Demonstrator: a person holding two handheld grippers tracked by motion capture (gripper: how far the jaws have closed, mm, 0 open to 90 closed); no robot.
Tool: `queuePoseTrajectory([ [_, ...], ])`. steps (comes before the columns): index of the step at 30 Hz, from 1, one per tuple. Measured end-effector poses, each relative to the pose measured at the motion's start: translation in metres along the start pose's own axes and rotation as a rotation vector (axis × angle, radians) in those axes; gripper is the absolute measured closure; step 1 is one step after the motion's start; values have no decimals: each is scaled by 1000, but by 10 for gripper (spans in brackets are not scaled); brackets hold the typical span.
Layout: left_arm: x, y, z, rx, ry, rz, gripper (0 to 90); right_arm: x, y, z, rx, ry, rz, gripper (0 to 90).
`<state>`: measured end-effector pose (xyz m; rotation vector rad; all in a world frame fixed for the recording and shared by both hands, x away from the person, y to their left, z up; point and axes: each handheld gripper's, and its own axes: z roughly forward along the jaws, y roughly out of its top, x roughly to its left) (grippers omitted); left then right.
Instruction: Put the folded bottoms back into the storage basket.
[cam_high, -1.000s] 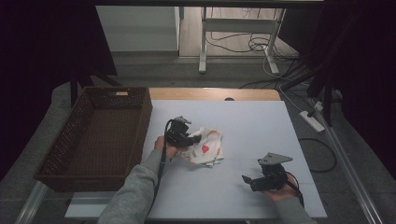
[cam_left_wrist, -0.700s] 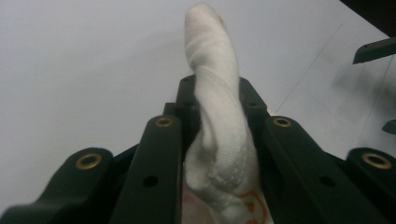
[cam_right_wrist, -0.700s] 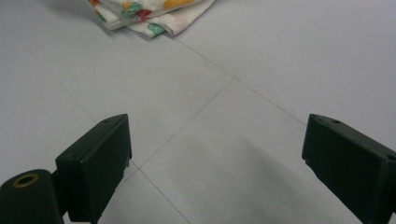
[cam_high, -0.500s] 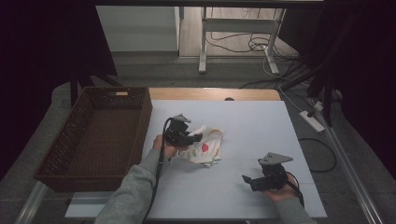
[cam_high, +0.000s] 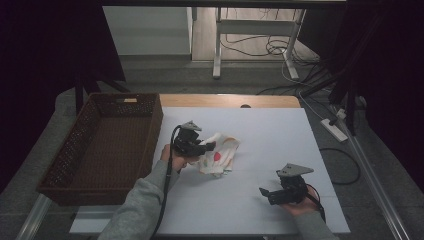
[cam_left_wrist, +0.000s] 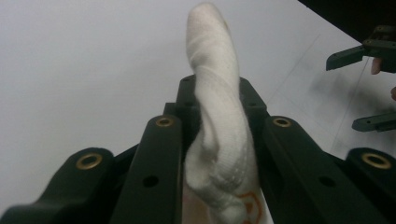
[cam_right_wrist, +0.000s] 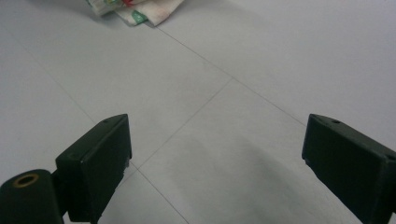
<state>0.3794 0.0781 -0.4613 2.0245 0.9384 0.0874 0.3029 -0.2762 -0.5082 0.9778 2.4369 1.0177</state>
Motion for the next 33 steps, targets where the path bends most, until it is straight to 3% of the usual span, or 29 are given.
queuePoseTrajectory([
  [33,-14,6,-29,-88,-14,43,754,0,0,1,2,-3,1,88],
])
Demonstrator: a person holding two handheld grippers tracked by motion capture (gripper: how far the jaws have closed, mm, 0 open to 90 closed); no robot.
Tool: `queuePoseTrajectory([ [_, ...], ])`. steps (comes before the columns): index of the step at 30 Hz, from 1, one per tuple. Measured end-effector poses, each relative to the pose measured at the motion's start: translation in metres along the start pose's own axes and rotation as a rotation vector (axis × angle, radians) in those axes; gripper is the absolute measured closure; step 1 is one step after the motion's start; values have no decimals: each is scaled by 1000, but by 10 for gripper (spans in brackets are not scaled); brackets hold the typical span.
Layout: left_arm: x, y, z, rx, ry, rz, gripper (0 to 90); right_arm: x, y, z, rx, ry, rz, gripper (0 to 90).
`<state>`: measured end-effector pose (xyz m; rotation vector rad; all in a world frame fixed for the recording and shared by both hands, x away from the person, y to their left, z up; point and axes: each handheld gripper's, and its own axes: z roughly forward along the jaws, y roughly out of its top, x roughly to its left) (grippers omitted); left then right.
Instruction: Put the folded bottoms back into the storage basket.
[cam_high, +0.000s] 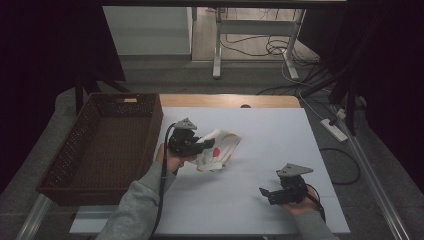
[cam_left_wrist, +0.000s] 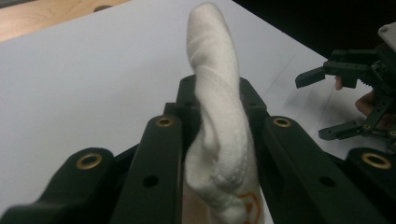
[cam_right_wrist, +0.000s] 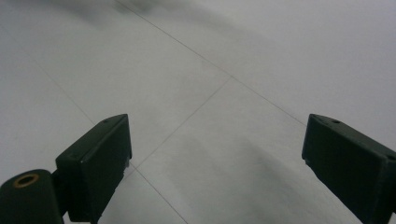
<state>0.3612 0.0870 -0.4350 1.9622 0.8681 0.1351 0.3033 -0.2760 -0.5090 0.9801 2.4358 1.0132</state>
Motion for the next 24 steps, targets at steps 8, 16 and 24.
queuePoseTrajectory([
  [8,-2,1,-6,-13,2,5,754,0,0,0,3,-2,0,88],
  [16,-2,1,-11,-31,10,-4,754,0,0,0,6,-3,-1,88],
  [24,-2,0,-18,-46,12,-5,754,0,0,0,5,-1,-1,88],
])
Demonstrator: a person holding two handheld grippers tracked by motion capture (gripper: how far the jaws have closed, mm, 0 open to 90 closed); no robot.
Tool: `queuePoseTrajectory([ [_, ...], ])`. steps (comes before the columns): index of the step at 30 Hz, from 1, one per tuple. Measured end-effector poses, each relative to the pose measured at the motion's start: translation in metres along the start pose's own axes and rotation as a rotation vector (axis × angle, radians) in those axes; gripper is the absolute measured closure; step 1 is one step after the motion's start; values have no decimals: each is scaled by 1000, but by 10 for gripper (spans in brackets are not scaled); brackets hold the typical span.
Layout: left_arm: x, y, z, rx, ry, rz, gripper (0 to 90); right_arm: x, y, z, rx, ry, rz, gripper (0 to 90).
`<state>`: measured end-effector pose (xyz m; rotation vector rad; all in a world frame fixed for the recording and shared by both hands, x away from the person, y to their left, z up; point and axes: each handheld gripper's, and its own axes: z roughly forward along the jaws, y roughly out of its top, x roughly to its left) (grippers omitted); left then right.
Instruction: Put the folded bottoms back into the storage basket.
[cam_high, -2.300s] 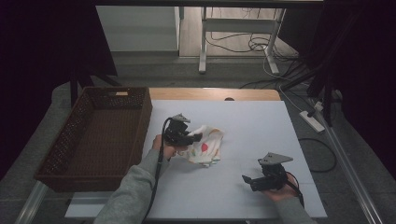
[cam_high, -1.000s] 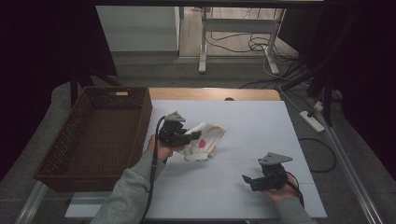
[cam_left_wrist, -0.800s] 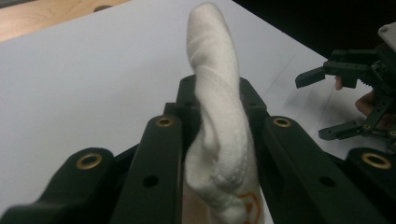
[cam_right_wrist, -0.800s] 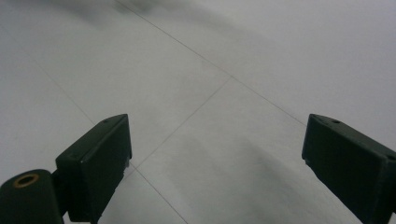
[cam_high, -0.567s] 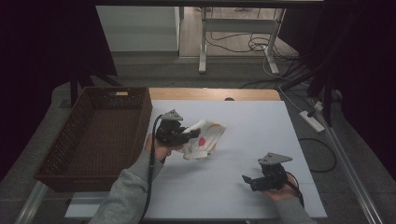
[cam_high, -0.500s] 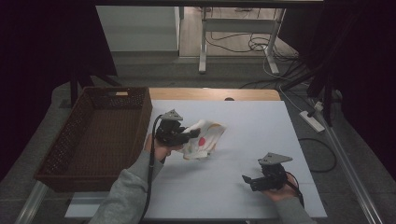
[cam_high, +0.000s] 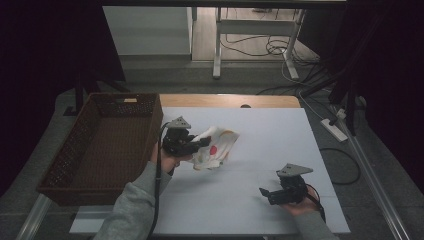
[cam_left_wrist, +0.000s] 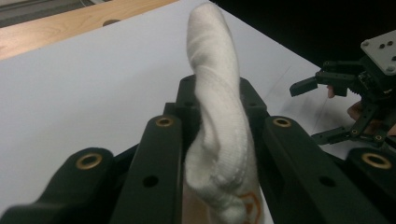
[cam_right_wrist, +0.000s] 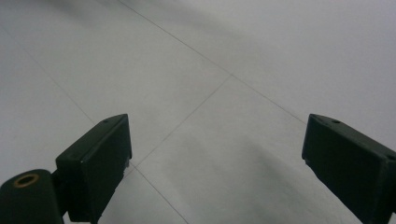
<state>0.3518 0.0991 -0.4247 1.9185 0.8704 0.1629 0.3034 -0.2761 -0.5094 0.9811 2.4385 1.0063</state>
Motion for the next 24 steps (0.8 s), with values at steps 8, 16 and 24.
queuePoseTrajectory([
  [8,-1,0,-6,-22,6,-1,753,0,0,0,1,0,-2,88],
  [16,-2,-1,-13,-37,-2,-1,753,0,0,0,2,0,-2,88],
  [24,-2,-2,-20,-51,7,-3,754,0,0,0,2,-1,-1,88],
])
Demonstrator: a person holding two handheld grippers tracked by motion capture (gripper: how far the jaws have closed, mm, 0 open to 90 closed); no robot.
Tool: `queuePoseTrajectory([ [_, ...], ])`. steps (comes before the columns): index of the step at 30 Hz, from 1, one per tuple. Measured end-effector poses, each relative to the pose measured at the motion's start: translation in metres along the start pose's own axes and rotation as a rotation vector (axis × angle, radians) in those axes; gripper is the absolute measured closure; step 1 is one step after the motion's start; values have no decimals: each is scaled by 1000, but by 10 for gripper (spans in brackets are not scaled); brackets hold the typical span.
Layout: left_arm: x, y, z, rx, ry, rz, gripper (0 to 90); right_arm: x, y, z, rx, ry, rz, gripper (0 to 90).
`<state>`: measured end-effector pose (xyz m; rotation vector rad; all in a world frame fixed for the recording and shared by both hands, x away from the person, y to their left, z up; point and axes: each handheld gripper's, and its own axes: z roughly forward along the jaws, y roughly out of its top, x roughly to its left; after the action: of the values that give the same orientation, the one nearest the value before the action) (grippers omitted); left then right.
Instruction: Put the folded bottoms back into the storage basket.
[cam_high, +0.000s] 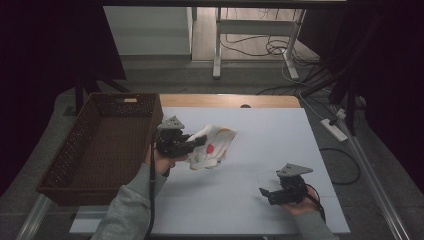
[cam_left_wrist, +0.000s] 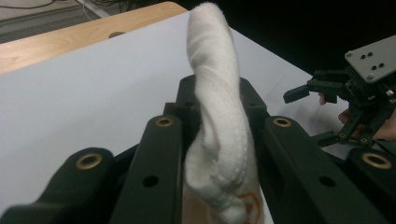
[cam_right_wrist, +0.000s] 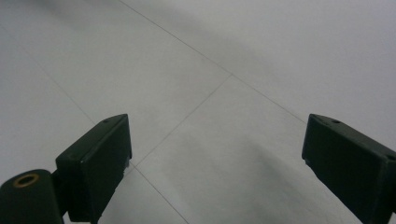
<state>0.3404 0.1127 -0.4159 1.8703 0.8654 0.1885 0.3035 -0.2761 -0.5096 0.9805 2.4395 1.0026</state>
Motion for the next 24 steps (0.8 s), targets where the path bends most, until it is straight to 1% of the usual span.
queuePoseTrajectory([
  [5,0,-1,-5,-10,4,-3,754,0,0,0,0,-1,0,88],
  [9,0,-1,-9,-16,4,2,754,0,0,0,2,0,-1,88],
  [18,1,-1,-18,-31,17,-1,754,0,0,0,3,-5,1,88],
  [24,2,-2,-27,-41,21,7,753,0,0,0,4,-4,0,88],
])
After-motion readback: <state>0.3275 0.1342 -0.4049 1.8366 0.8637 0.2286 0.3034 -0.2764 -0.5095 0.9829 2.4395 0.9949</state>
